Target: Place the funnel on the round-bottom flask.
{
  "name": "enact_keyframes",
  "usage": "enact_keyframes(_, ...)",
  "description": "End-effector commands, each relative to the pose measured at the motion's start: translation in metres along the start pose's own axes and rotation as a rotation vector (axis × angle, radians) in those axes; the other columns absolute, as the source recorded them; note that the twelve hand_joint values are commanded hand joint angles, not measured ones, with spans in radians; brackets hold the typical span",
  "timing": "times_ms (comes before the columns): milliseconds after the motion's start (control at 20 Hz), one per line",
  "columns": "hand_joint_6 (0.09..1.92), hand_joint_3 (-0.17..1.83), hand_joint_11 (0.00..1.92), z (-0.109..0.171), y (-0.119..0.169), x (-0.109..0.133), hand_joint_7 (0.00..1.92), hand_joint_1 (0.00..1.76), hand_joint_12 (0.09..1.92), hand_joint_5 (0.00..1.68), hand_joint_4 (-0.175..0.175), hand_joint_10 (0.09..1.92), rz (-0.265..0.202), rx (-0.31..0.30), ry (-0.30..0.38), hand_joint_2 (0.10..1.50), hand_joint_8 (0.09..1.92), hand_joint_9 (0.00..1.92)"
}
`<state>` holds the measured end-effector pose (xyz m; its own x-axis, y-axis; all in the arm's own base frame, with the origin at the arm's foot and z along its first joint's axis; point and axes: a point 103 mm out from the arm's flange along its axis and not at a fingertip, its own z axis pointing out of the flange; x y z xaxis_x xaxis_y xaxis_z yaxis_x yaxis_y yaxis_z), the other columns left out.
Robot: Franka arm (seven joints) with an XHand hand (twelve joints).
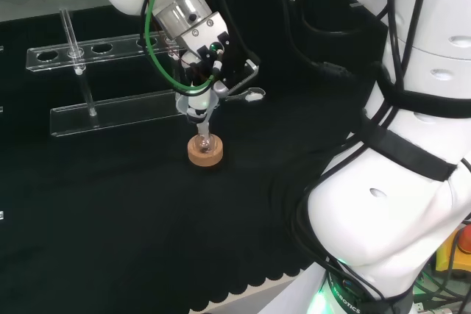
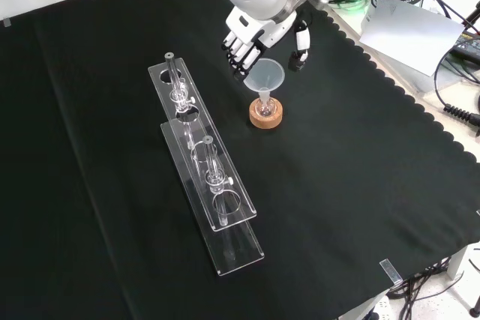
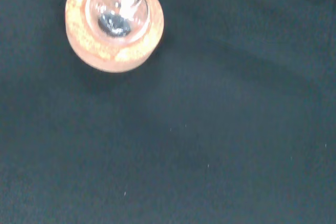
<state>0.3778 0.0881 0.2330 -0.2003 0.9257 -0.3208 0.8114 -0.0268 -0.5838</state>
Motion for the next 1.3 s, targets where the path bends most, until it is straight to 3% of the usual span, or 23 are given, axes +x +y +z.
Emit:
enact_keyframes(50, 0.09, 0.5, 0.12, 0.004, -0.01, 0.001, 0.0, 0.68, 1.4, 0.26, -0.059, 0.75, -0.003, -0.01, 0.011, 0.61, 0.51, 0.22)
enact_keyframes(400, 0.09, 0.44, 0.12, 0.001, -0.025, -0.015, 0.0, 0.65, 1.41, 0.27, -0.06, 0.75, 0.015, -0.107, 0.064, 0.64, 0.56, 0.23)
enact_keyframes(800, 0.09, 0.42, 0.16, 0.003, -0.035, -0.059, 0.05, 0.66, 1.41, 0.29, -0.067, 0.74, 0.039, -0.196, 0.18, 0.67, 0.66, 0.31)
enact_keyframes(1300, 0.09, 0.43, 0.22, 0.011, -0.025, -0.109, 0.12, 0.69, 1.4, 0.33, -0.067, 0.71, 0.064, -0.203, 0.243, 0.69, 0.69, 0.39)
